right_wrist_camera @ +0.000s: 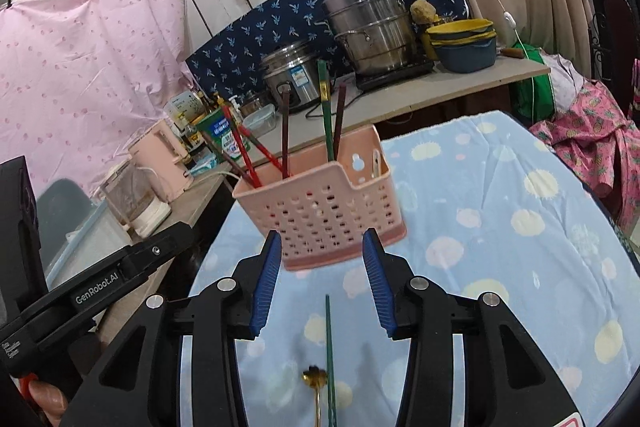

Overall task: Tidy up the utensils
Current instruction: 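Move both tools back over the gold spoon and last green chopstick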

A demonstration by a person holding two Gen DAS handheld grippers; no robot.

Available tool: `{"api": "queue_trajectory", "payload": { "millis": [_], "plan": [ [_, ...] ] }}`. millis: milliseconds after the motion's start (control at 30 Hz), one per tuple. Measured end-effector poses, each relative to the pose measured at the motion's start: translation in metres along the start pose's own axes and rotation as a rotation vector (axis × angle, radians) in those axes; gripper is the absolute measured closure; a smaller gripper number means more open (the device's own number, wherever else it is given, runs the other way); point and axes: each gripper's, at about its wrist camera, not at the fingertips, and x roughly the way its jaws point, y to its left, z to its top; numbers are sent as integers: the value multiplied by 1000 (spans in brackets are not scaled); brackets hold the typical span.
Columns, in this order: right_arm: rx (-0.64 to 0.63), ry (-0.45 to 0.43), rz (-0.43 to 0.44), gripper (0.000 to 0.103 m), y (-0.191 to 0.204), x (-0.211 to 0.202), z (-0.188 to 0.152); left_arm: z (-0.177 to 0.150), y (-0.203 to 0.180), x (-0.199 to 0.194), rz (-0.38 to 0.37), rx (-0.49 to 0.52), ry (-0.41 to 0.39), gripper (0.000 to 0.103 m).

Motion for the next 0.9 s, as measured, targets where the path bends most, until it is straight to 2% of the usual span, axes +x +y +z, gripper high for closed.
{"api": "queue_trajectory", "payload": {
  "millis": [333, 500, 667, 900],
  "plan": [
    [-115, 191, -81, 61, -8, -9, -99, -87, 10, 12, 37, 3, 167, 38],
    [-183, 252, -104, 61, -5, -12, -136, -123, 20, 14, 73, 9, 223, 38],
    [-199, 294, -106, 61, -6, -15, -158, -145, 27, 14, 90, 4, 255, 38],
    [-215, 321, -94, 63, -2, -15, -171, -162, 35, 7, 102, 6, 259, 38]
  ]
}}
